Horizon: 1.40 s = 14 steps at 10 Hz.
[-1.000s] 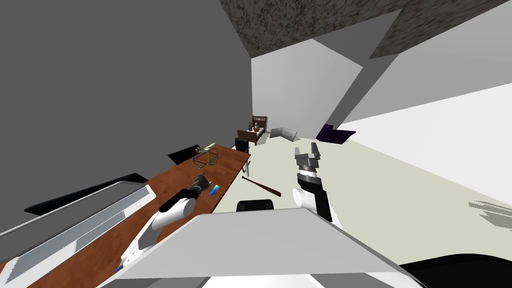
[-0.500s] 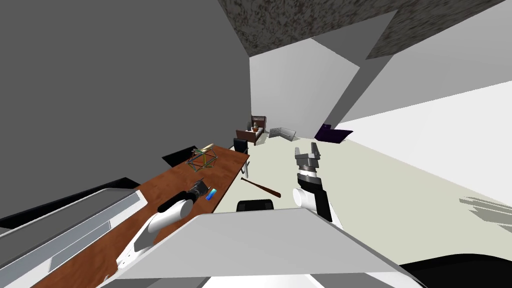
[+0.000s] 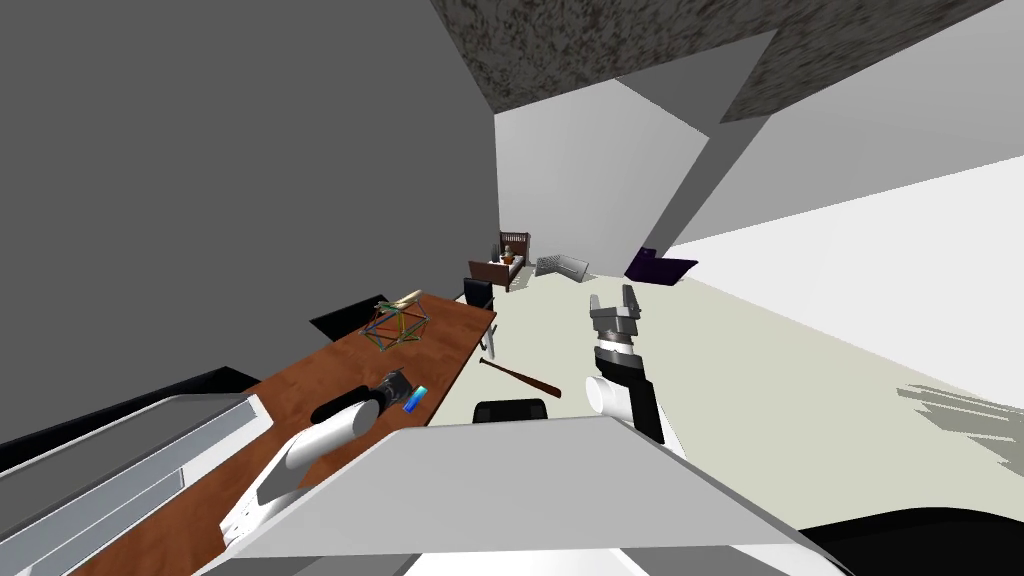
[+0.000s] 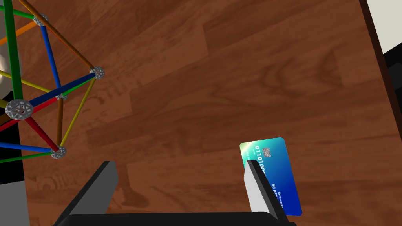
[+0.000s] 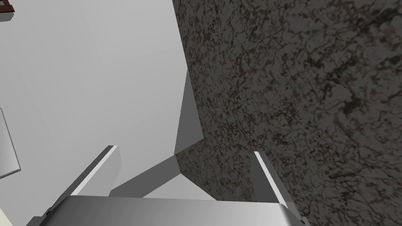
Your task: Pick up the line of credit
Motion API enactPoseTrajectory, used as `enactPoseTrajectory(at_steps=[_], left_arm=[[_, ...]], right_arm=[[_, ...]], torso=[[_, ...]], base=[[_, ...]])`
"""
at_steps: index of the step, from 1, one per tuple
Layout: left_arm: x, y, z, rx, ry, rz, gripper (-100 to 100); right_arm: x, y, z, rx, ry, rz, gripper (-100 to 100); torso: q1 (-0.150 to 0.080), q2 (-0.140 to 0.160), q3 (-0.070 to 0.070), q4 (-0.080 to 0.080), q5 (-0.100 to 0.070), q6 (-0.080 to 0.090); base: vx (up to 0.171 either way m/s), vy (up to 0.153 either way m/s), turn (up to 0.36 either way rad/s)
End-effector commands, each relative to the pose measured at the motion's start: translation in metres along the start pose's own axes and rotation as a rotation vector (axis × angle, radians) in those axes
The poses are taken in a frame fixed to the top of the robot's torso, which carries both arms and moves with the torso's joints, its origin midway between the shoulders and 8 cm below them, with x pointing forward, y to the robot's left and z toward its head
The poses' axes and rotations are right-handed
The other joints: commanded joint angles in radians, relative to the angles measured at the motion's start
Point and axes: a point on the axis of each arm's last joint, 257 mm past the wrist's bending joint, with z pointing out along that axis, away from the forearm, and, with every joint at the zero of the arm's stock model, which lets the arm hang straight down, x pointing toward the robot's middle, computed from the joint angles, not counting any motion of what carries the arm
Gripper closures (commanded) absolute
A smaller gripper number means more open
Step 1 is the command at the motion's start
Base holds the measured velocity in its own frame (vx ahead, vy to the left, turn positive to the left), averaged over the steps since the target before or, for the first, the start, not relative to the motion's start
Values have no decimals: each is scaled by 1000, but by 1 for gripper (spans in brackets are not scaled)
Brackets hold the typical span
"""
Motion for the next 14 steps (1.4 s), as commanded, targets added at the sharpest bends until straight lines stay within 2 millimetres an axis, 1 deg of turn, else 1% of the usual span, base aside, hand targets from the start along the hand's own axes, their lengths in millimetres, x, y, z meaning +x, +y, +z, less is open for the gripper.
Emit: enactPoseTrajectory(at_steps=[1,2,3,4,5,6,7,9,10,11,12,13,14], left_arm=[[-10,11,3,-40,-22,-25,-100],[-24,21,5,-89,-52,-69,-100],[-25,23,4,-96,-55,-69,-100],[-38,31,5,-139,-82,-112,-100],[-39,34,4,-149,-87,-112,-100],[-51,42,4,-189,-113,-155,-100],[-52,45,3,-200,-117,-155,-100],[-72,61,0,-278,-168,-235,-100],[-73,64,-1,-291,-174,-236,-100],[-82,72,-3,-326,-197,-273,-100],[-83,73,-4,-333,-200,-273,-100],[-90,81,-7,-368,-223,-308,-100],[-91,81,-8,-370,-224,-308,-100]], right_arm=[[0,0,0,0,0,0,0],[0,0,0,0,0,0,0],[0,0,0,0,0,0,0],[0,0,0,0,0,0,0],[0,0,0,0,0,0,0],[0,0,0,0,0,0,0],[0,0,0,0,0,0,0],[0,0,0,0,0,0,0],[0,0,0,0,0,0,0],[0,0,0,0,0,0,0],[0,0,0,0,0,0,0],[0,0,0,0,0,0,0],[0,0,0,0,0,0,0]], torso=[[0,0,0,0,0,0],[0,0,0,0,0,0],[0,0,0,0,0,0],[0,1,0,0,0,0],[0,1,0,0,0,0],[0,1,1,0,0,0],[0,0,0,0,0,0],[0,1,0,0,0,0],[0,0,0,0,0,0],[0,0,0,0,0,0],[0,1,0,0,0,0],[0,1,1,0,0,0],[0,1,0,0,0,0]], base=[[53,-8,-30],[63,-13,-56],[48,-6,-30],[50,-6,-50],[43,-6,-26],[54,-3,-51],[51,-2,-26],[61,-7,-64],[51,-9,-17],[48,-5,-38],[42,1,-19],[47,0,-45],[37,1,-20]])
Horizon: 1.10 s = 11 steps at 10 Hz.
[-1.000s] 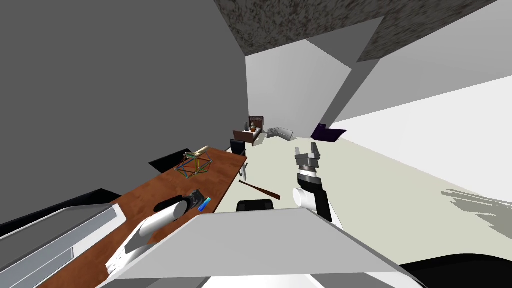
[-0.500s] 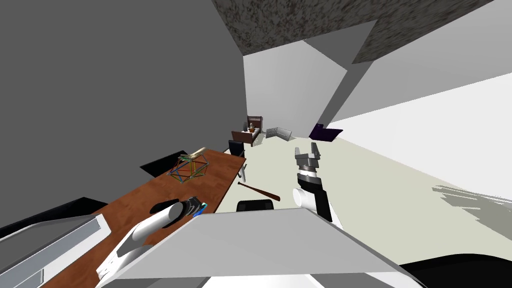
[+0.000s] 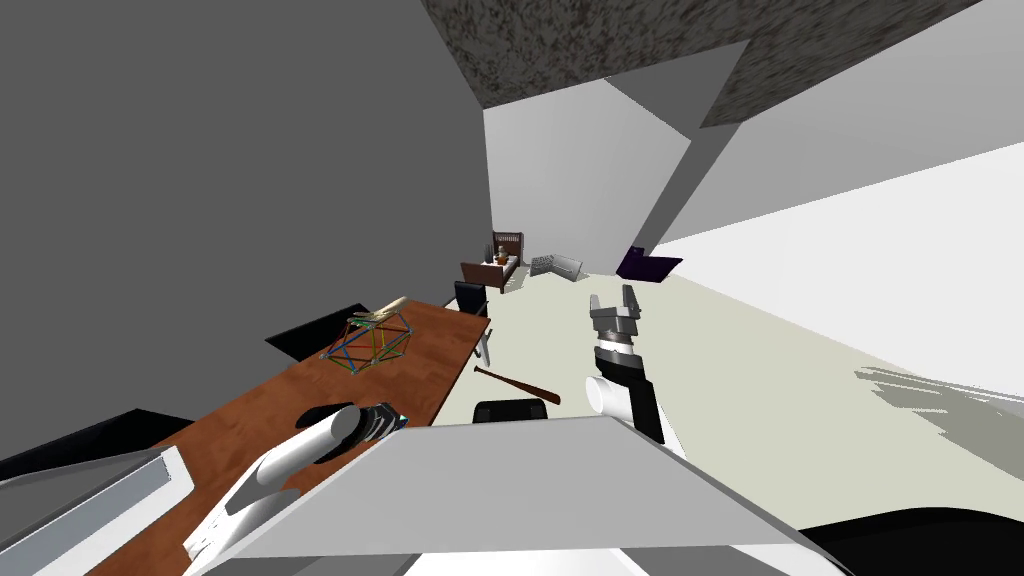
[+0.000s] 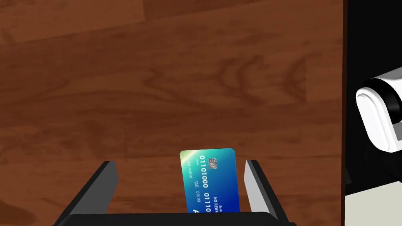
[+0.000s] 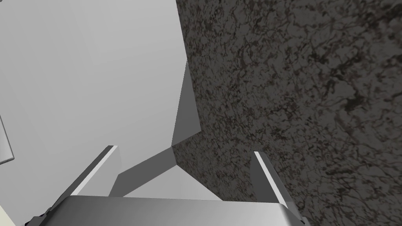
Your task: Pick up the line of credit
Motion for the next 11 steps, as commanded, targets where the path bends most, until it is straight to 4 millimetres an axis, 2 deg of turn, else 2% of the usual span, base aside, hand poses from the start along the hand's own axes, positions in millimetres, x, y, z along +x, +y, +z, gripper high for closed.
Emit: enactPoseTrajectory(at_steps=[1,5,7,8,9,11], left_arm=[[-11,7,0,-42,-26,-38,-100],[-36,23,-1,-142,-85,-132,-100],[-37,23,-2,-144,-87,-136,-100],[-38,24,-2,-148,-89,-138,0],[-30,28,3,-148,-90,-143,-100],[-13,37,13,-148,-91,-152,-100]], right_arm=[[0,0,0,0,0,0,0],[0,0,0,0,0,0,0],[0,0,0,0,0,0,0],[0,0,0,0,0,0,0],[0,0,0,0,0,0,0],[0,0,0,0,0,0,0]], torso=[[0,0,0,0,0,0],[0,-1,-1,0,0,0],[0,0,0,0,0,0],[0,1,1,0,0,0],[0,2,1,0,0,0],[3,7,4,1,1,0]], base=[[42,-2,-37],[54,-4,-40],[25,1,-11],[0,0,0],[-27,27,-21],[-85,73,-38]])
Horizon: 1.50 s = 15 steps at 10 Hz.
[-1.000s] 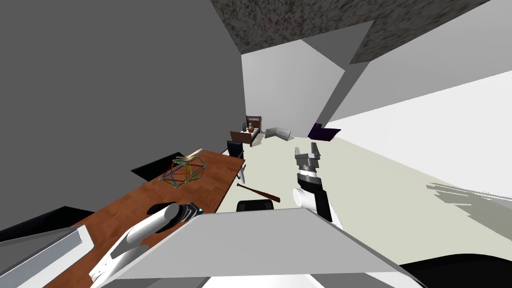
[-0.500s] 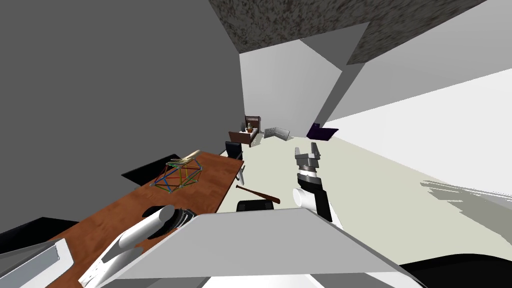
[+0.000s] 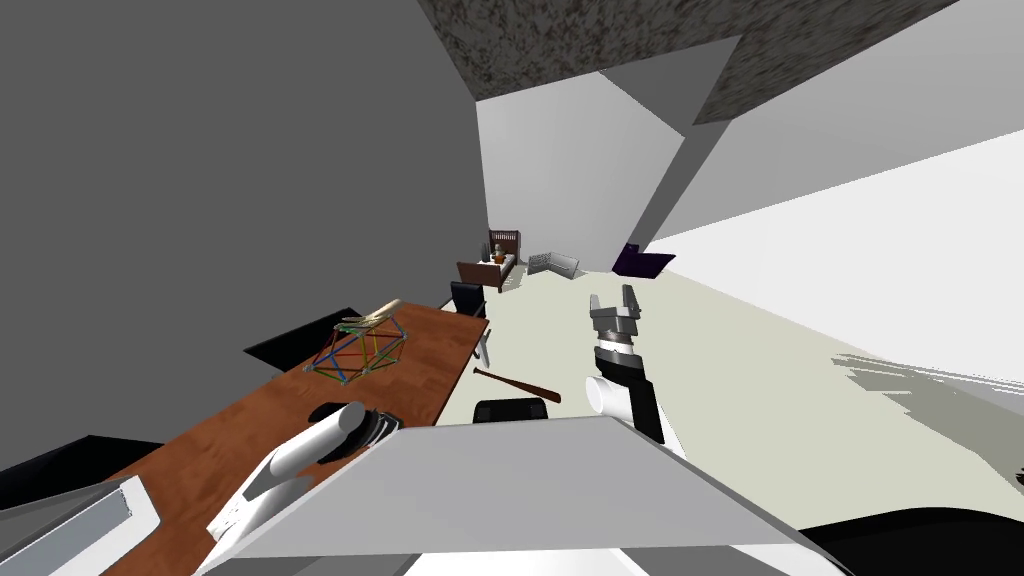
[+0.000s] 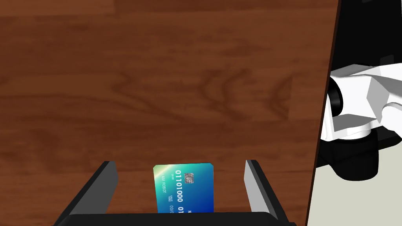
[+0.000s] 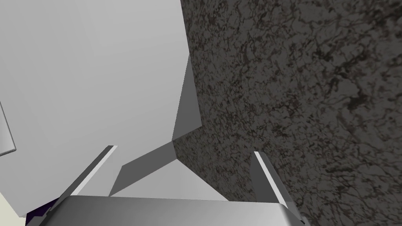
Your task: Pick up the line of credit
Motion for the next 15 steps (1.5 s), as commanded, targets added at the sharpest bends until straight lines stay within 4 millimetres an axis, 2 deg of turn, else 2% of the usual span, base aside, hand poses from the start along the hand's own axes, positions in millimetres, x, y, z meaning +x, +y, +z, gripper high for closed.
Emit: enactPoseTrajectory(at_steps=[1,7,8,9,13,14,15], left_arm=[[13,7,8,-1,-2,-9,-100],[70,39,29,4,1,-24,-100],[63,35,29,2,1,-22,-100],[64,36,30,2,1,-23,100],[64,37,30,0,1,-23,100],[64,37,30,0,1,-23,0],[50,28,23,2,-1,-21,100]], right_arm=[[0,0,0,0,0,0,0],[0,0,0,0,0,0,0],[0,0,0,0,0,0,0],[0,0,0,0,0,0,0],[0,0,0,0,0,0,0],[0,0,0,0,0,0,0],[0,0,0,0,0,0,0]], torso=[[0,0,0,0,0,0],[-1,0,0,0,0,0],[1,0,0,0,0,0],[1,-3,-2,-1,0,-1],[0,-7,-4,-2,0,-1],[0,-7,-4,-2,0,-1],[0,-7,-4,-2,0,-1]], base=[[-85,99,-36],[-85,83,-33],[-37,43,-20],[-7,6,1],[0,0,0],[0,0,0],[73,-53,37]])
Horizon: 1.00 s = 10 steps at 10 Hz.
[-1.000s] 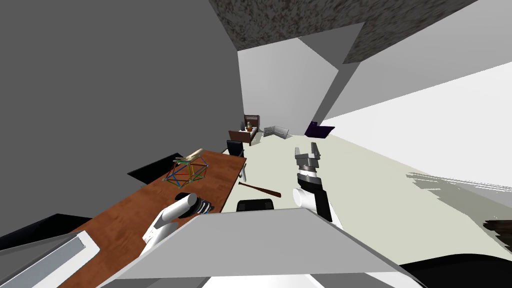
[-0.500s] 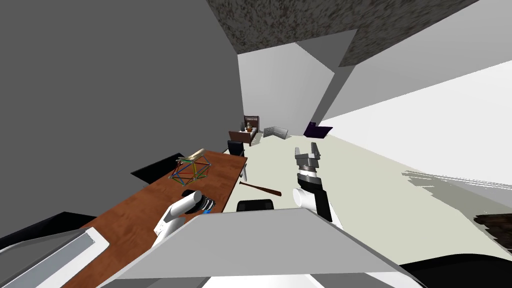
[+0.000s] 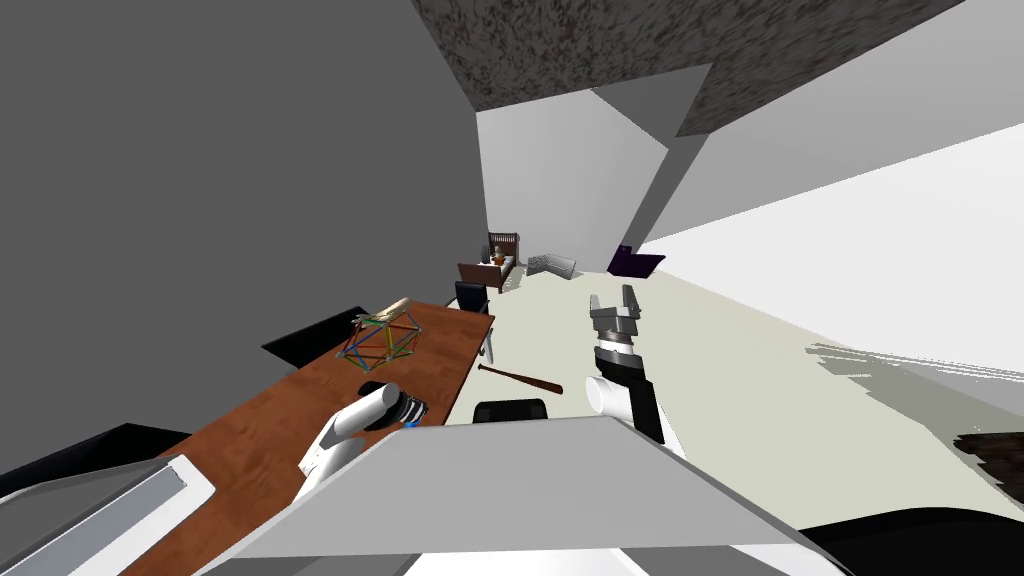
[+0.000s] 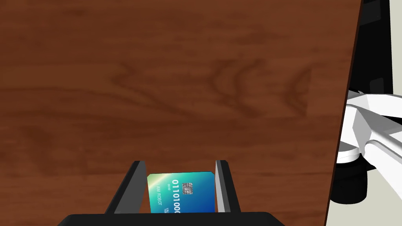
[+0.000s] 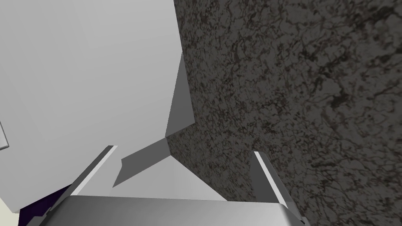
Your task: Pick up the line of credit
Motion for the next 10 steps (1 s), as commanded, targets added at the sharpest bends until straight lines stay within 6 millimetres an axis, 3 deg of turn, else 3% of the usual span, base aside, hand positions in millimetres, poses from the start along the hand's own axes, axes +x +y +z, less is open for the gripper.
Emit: enactPoseTrajectory(at_steps=[1,8,9,10], left_arm=[[-16,-7,-7,0,-1,5,100],[-76,-44,-38,0,0,32,100],[-70,-41,-33,0,-1,27,100],[-71,-42,-34,0,-1,29,0]], right_arm=[[0,0,0,0,0,0,0],[0,0,0,0,0,0,0],[0,0,0,0,0,0,0],[0,0,0,0,0,0,0]], torso=[[0,0,0,0,0,0],[-3,-2,-1,0,0,1],[-4,-2,-1,0,0,1],[-2,0,0,0,0,2]], base=[[106,-112,60],[87,-89,35],[36,-46,15],[7,-9,-2]])
